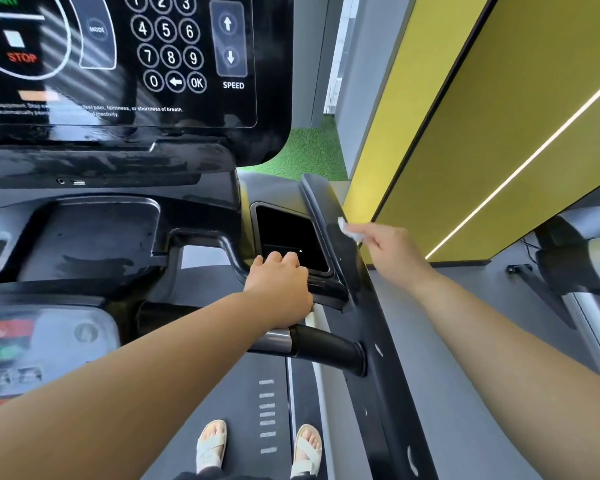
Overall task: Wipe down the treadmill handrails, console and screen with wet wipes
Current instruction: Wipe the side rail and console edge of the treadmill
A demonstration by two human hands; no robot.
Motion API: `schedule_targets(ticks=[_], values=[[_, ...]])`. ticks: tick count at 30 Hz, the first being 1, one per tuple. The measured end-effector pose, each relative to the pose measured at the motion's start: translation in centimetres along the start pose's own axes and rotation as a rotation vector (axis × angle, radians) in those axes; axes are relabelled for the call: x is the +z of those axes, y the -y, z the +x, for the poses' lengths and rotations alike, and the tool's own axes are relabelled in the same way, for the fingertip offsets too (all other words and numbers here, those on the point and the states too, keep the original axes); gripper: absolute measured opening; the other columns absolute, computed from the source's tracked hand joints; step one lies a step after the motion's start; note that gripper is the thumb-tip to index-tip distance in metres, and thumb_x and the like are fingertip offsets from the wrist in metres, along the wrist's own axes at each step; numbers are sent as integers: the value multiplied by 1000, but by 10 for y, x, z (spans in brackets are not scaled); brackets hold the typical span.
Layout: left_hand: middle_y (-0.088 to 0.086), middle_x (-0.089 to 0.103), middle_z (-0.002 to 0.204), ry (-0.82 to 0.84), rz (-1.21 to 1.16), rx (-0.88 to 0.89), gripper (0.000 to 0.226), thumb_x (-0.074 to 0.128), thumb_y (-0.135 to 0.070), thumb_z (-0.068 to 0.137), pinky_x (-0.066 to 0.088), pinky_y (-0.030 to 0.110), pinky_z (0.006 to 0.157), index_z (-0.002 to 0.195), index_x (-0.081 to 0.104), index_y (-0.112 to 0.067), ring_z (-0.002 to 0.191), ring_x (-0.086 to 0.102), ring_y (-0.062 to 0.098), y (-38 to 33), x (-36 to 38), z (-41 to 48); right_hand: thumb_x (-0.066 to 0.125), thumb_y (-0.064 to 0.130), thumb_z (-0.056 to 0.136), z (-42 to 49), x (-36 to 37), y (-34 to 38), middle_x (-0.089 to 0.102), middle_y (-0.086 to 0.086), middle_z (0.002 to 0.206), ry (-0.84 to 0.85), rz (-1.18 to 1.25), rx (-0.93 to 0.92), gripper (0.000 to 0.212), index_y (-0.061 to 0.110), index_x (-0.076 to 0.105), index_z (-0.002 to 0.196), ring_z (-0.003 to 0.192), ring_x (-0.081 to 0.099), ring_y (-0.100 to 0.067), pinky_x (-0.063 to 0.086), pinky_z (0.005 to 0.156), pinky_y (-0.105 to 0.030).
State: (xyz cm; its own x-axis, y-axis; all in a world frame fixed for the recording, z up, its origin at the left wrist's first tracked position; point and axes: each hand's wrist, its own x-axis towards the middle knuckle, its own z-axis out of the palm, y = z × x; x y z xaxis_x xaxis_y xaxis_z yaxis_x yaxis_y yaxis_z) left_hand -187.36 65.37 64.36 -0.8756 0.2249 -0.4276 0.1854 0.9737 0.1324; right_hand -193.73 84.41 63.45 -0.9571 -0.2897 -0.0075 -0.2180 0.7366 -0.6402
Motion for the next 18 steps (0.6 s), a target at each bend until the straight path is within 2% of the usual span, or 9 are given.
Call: schedule_targets(ticks=[1, 2, 4, 5, 7, 10, 12, 15, 18], values=[[4, 39, 139, -6, 2, 1, 45, 36, -34, 97, 24, 46, 113, 138, 42, -18, 128, 33, 27, 0, 0, 0, 37, 0, 97, 17, 7, 1, 69, -2, 98, -29, -18, -16, 44, 23, 59, 128, 73, 58, -16, 46, 68, -19], [3, 39, 139, -12, 1, 1, 44, 36, -34, 97, 24, 46, 113, 138, 42, -18, 128, 33, 26, 1, 1, -1, 36, 1, 97, 32, 16, 0, 67, -8, 113, -17, -35, -17, 44, 22, 58, 130, 90, 61, -24, 48, 81, -26], [3, 39, 138, -24, -3, 4, 43, 36, -33, 97, 24, 45, 113, 137, 43, -18, 128, 34, 25, 1, 2, -1, 34, 1, 98, 44, 33, -4, 49, -6, 142, 90, -110, 6, 45, 18, 53, 136, 126, 49, -25, 36, 102, -26], [2, 40, 138, -30, -3, 5, 43, 36, -32, 97, 24, 45, 113, 137, 43, -18, 128, 34, 25, 1, 3, -1, 33, 2, 98, 42, 39, -6, 39, -1, 149, 133, -150, 11, 46, 17, 49, 138, 135, 39, -21, 30, 107, -25], [2, 40, 138, -40, -7, 7, 43, 36, -32, 96, 24, 44, 113, 136, 43, -18, 127, 34, 25, 2, 4, 0, 35, 4, 98, 23, 47, -11, 29, 3, 154, 129, -173, 1, 46, 17, 43, 142, 141, 28, -14, 23, 110, -22], [3, 40, 137, -47, 1, 1, 42, 36, -32, 96, 25, 45, 112, 136, 44, -18, 126, 35, 26, 1, 4, 1, 40, 10, 99, -24, 48, -20, 27, 3, 152, 79, -175, -98, 44, 13, 39, 143, 140, 17, -4, 9, 109, -5], [3, 40, 138, -45, 12, -5, 43, 36, -33, 97, 26, 45, 112, 137, 43, -18, 127, 35, 26, 0, 3, 1, 40, 19, 100, -48, 48, -25, 22, 7, 149, 98, -161, -122, 46, 11, 35, 144, 139, 15, -6, 2, 106, 0], [3, 41, 137, -63, 10, -7, 43, 35, -34, 97, 30, 44, 109, 136, 43, -19, 124, 37, 26, 0, 1, 0, 37, 24, 103, -40, 46, -21, 10, 7, 154, 210, -151, -91, 51, 12, 21, 149, 142, 2, -3, -8, 104, -1], [3, 42, 135, -79, 2, -23, 43, 36, -34, 96, 32, 43, 106, 136, 44, -19, 122, 38, 25, 0, 1, 1, 29, 36, 103, 1, 48, -16, -9, 1, 159, 370, -218, -12, 61, 13, 1, 152, 144, -14, -8, -10, 114, -19]])
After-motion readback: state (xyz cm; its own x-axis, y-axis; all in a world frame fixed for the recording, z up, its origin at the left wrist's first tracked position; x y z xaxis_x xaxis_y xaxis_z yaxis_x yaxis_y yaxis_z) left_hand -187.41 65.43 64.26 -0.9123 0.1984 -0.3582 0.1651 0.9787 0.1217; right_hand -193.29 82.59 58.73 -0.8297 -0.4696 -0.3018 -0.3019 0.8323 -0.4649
